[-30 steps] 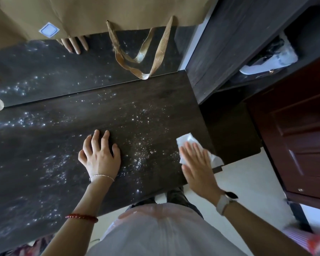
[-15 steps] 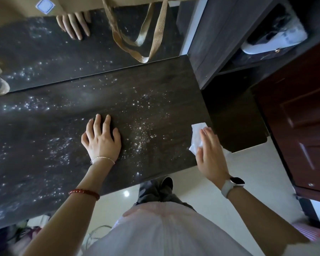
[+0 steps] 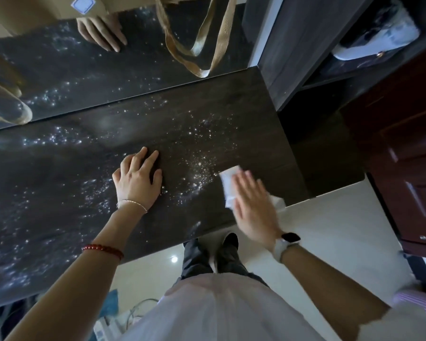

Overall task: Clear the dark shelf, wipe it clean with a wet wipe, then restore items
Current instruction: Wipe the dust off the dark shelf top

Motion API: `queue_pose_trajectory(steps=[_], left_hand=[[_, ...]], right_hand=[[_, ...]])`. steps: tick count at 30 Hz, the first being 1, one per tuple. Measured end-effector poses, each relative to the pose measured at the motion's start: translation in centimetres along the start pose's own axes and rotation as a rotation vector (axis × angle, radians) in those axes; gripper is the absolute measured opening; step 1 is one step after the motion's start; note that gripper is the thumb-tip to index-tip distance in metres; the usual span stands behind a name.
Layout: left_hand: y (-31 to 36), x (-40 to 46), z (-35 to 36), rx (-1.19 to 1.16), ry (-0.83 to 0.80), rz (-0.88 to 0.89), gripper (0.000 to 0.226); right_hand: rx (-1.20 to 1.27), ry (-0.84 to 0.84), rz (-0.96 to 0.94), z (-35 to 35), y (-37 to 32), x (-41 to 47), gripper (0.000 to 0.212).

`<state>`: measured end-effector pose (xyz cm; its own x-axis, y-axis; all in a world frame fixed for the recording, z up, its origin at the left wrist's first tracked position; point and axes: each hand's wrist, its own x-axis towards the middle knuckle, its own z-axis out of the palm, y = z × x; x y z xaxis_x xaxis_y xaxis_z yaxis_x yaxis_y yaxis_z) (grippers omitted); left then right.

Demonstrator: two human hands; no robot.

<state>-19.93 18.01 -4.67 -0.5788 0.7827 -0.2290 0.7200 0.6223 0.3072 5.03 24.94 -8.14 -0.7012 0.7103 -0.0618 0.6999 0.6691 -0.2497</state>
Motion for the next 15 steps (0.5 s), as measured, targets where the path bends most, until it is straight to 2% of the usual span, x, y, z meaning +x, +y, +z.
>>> queue_pose_trajectory(steps=[2, 4, 5, 6, 9, 11, 12, 13, 15], left_hand=[[-0.2, -0.1, 0.0, -0.015, 0.006, 0.010, 0.046], [-0.4, 0.1, 0.1, -0.028, 0.016, 0.030, 0.046], [-0.7, 0.2, 0.2, -0.036, 0.022, 0.038, 0.045], [-1.1, 0.3, 0.2, -0.051, 0.030, 0.045, 0.044], [-2.1, 0.8, 0.0, -0.109, 0.055, 0.084, 0.039], [-2.6, 1.1, -0.2, -0.132, 0.047, 0.111, 0.037], [-2.8, 1.1, -0.3, -0.140, 0.039, 0.122, 0.037], [-3.0, 1.1, -0.2, -0.143, 0.037, 0.141, 0.037], [-3.4, 1.1, -0.1, -0.133, 0.059, 0.194, 0.037]], right_hand=[[-0.011, 0.127, 0.392, -0.9, 3.1, 1.9, 0.057], [0.038, 0.189, 0.622, -1.0, 1.8, 4.4, 0.061], [0.060, 0.191, 0.595, -0.5, -0.4, 5.4, 0.062], [0.058, 0.165, 0.473, 0.1, -3.1, 5.7, 0.061], [0.001, -0.064, -0.148, 1.5, -10.4, 2.8, 0.056], [-0.010, -0.128, -0.355, 1.3, -10.0, 1.5, 0.053], [-0.021, -0.112, -0.332, 1.0, -8.4, 1.6, 0.053], [-0.029, -0.077, -0.232, 0.9, -6.4, 2.1, 0.053], [-0.044, 0.056, 0.096, 0.2, -1.9, 4.4, 0.054]])
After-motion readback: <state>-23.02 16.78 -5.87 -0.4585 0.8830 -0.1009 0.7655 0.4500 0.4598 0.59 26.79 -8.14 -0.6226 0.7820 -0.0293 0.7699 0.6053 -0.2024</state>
